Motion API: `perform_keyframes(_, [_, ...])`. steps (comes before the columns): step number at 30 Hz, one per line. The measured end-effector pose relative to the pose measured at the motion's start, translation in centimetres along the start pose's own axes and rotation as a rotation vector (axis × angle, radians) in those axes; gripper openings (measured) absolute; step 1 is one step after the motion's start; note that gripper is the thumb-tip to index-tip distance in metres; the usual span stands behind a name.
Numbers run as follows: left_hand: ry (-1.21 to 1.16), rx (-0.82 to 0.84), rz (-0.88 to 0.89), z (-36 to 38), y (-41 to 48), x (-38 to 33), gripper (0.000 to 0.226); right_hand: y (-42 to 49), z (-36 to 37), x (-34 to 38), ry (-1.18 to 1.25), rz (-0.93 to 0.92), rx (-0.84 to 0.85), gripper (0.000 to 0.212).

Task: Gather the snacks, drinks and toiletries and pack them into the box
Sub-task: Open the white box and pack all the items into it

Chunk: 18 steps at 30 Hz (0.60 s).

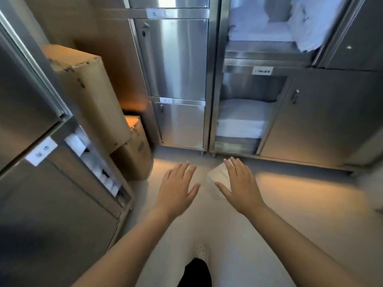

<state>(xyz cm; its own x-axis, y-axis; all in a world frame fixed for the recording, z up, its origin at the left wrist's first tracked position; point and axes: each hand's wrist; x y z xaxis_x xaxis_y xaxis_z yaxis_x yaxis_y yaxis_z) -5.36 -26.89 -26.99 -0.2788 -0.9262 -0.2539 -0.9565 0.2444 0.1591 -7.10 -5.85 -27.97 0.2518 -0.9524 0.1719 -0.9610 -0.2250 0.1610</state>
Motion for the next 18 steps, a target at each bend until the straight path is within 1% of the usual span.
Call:
perform_keyframes(4, [-0.032, 0.058, 0.076, 4.7, 7.8, -0.1, 0.054, 4.2, 2.7, -4.8, -0.013, 0.072, 0.044, 0.072])
perform_keyframes(9, [-0.070, 0.148, 0.136, 10.5, 16.3, 0.8, 0.052, 10.4, 6.5, -9.9, 0.019, 0.163, 0.156, 0.072])
perform_keyframes(14, [-0.049, 0.312, 0.161, 18.9, 22.2, 1.7, 0.057, 14.4, 12.7, -15.5, 0.003, 0.158, 0.273, 0.072])
perform_keyframes(18, [-0.038, 0.386, 0.172, 26.9, 25.2, 2.8, 0.058, 16.6, 19.6, -20.1, -0.012, 0.126, 0.342, 0.072])
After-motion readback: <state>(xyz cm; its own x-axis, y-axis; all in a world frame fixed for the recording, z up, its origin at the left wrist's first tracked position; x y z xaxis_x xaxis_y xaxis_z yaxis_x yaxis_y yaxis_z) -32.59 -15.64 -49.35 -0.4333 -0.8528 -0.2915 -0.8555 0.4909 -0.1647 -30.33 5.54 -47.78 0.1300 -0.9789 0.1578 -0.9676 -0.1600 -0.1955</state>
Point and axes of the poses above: each hand's wrist, its own y-axis towards the middle knuckle, its own z-axis out of the palm, x = y × z, and after that the axes turned 5 degrees about -y, right-handed
